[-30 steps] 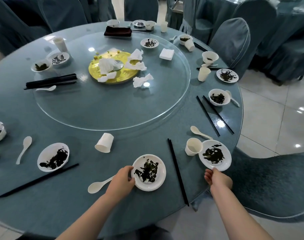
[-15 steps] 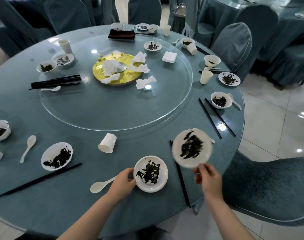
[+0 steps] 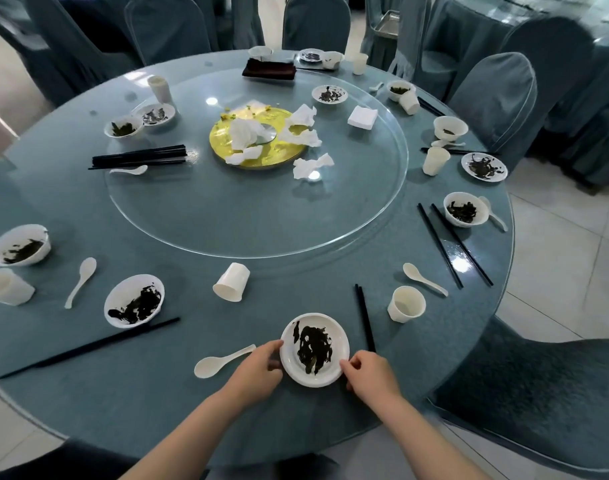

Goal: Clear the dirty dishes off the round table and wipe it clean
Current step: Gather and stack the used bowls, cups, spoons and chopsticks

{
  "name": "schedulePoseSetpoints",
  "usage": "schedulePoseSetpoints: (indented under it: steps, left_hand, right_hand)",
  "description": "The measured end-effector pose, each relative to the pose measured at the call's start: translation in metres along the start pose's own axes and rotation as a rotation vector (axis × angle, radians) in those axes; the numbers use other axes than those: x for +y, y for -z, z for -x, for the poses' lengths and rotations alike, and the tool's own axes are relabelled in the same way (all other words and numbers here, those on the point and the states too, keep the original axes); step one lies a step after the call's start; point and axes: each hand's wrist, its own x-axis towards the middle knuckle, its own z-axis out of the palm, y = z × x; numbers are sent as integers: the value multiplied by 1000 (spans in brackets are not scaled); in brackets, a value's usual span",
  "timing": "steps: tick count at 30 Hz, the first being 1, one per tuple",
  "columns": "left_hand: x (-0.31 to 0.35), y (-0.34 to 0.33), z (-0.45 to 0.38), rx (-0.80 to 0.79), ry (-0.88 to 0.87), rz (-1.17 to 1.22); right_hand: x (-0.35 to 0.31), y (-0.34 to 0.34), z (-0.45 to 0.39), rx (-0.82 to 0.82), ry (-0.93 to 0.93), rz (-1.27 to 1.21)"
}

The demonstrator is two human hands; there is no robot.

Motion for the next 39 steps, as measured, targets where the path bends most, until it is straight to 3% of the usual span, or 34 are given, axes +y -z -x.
schedulePoseSetpoints:
  steps: [5, 9, 12, 15, 20, 27, 31, 33, 39]
  left_hand:
    - [12, 4, 1, 85, -58, -110]
    - [10, 27, -14, 365, -138, -181]
    - [16, 49, -30, 596, -202, -239]
    - [21, 70, -53, 719, -227, -335]
    - [24, 89, -85, 613, -65, -311]
    - [23, 117, -100, 465, 127, -301]
    - [25, 122, -98, 372, 187, -234]
    - [23, 121, -94, 291, 178, -88]
    - [40, 97, -48, 75, 42, 742]
  right_hand:
    - [-3, 11, -6, 63, 71, 72]
    - [-2, 45, -16, 359, 257, -13]
    - [3, 71, -37, 593, 383, 143]
    - [4, 94, -57, 508, 285, 316]
    - [11, 102, -67, 265, 108, 323]
    - [2, 99, -49, 257, 61, 236]
    - [-18, 98, -27, 263, 161, -27]
    - [-30, 95, -13, 240, 242, -111]
    - [-63, 74, 20, 134, 394, -237]
